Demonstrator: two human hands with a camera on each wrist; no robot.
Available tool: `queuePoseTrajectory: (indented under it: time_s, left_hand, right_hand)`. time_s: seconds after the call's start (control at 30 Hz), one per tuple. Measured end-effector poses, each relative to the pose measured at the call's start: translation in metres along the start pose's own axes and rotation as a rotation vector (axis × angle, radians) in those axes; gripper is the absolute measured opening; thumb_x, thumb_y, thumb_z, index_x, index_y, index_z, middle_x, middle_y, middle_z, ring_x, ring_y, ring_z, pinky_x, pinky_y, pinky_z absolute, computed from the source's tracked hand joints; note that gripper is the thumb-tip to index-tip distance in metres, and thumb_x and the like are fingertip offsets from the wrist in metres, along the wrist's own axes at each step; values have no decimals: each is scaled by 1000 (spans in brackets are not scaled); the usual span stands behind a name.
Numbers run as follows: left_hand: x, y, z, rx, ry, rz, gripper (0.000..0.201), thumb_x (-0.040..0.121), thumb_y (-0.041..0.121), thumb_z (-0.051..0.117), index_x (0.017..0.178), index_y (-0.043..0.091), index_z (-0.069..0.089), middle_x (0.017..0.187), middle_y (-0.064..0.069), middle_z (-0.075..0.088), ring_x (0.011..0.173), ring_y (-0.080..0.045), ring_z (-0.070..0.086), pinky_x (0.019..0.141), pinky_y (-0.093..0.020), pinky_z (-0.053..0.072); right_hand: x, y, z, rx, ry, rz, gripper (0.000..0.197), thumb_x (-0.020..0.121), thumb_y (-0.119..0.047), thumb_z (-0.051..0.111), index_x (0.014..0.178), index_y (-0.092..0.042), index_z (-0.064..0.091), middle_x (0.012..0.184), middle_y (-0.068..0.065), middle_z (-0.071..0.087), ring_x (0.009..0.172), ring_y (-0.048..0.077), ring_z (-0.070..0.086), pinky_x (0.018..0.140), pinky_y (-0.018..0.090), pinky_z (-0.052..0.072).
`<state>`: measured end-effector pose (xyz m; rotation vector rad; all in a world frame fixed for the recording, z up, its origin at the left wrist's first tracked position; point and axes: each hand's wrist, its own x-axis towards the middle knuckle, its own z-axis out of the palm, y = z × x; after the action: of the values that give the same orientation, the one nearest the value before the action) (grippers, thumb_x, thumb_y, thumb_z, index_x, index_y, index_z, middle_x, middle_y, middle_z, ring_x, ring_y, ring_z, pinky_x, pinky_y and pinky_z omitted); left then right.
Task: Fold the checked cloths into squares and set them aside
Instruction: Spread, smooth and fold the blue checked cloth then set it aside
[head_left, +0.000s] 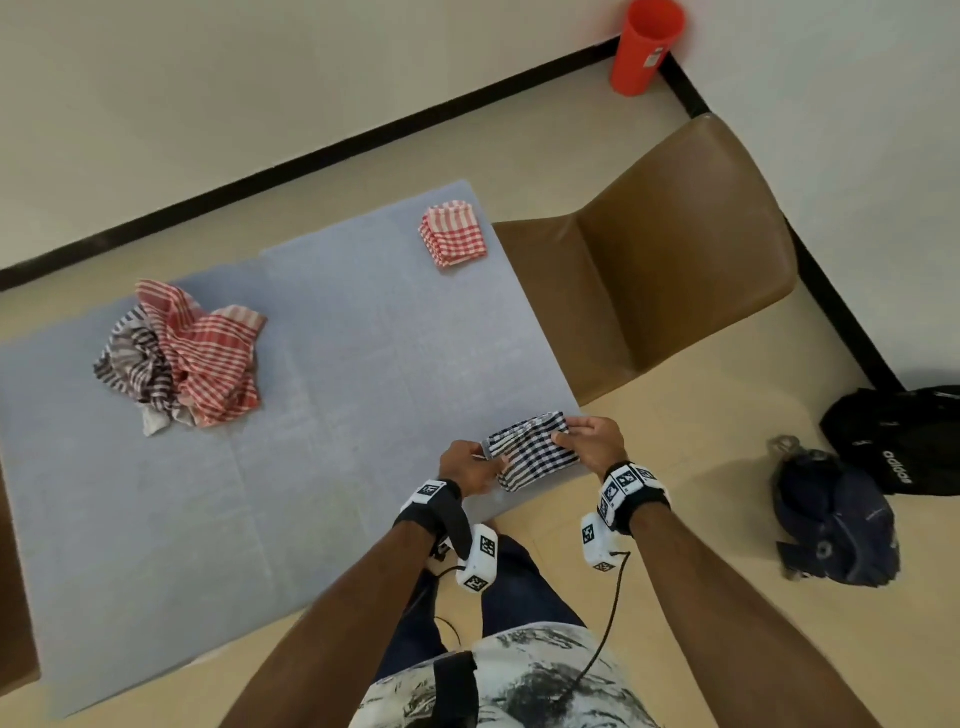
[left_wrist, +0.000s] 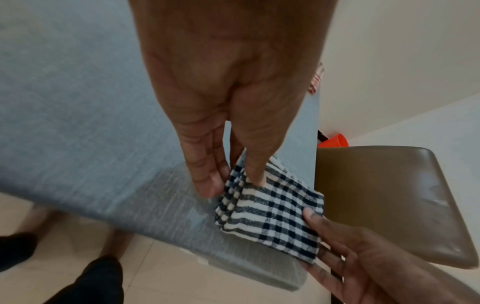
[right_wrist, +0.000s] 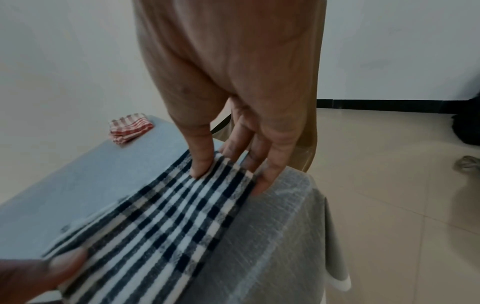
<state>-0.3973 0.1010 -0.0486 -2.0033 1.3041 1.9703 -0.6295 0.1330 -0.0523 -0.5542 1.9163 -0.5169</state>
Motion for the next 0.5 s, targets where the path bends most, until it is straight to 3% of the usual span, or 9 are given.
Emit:
queuePoseTrajectory:
  time_s: [0.1, 0.17, 0.3, 0.4, 0.5]
  left_hand:
    - [9, -3, 18, 121, 57, 8, 38, 84, 38, 82, 104, 7, 77, 105, -11, 78, 92, -25, 74, 85, -38, 62]
    - [10, -3, 26, 182, 115, 5, 35, 85, 37, 80, 99, 4, 78, 98, -9, 77, 84, -19, 69, 74, -28, 54]
    - [10, -1, 32, 139, 225, -15, 29, 81, 34, 85, 78, 5, 78, 76, -6, 74, 64, -14, 63, 63, -28, 54]
    - [10, -1, 35, 80, 297, -20, 38, 78, 28, 90, 55, 15, 61, 55, 2, 60, 46, -8, 51, 49, -21, 43]
    - [11, 1, 39, 35, 343, 1, 38, 75, 23, 91, 58, 16, 58, 58, 1, 60, 48, -9, 51, 54, -25, 44]
  right_hand:
    - [10, 1, 0, -114, 85, -25, 38, 74, -16, 89, 109, -7, 77, 106, 11, 78, 95, 24, 73, 90, 33, 58]
    - [12, 0, 2, -171, 113, -43, 37, 72, -18, 91, 104, -6, 78, 101, 10, 79, 88, 22, 72, 82, 29, 57]
    - [10, -3, 2, -257, 203, -92, 30, 68, -22, 94, 87, -10, 75, 86, 6, 75, 75, 21, 69, 72, 29, 56]
    - [6, -1, -2, -322, 234, -60, 29, 69, -32, 93, 76, -16, 69, 77, 0, 70, 71, 21, 66, 67, 29, 51]
    - [7, 1, -3, -331, 224, -57, 30, 70, -36, 92, 73, -16, 70, 74, -1, 70, 70, 22, 67, 68, 33, 56]
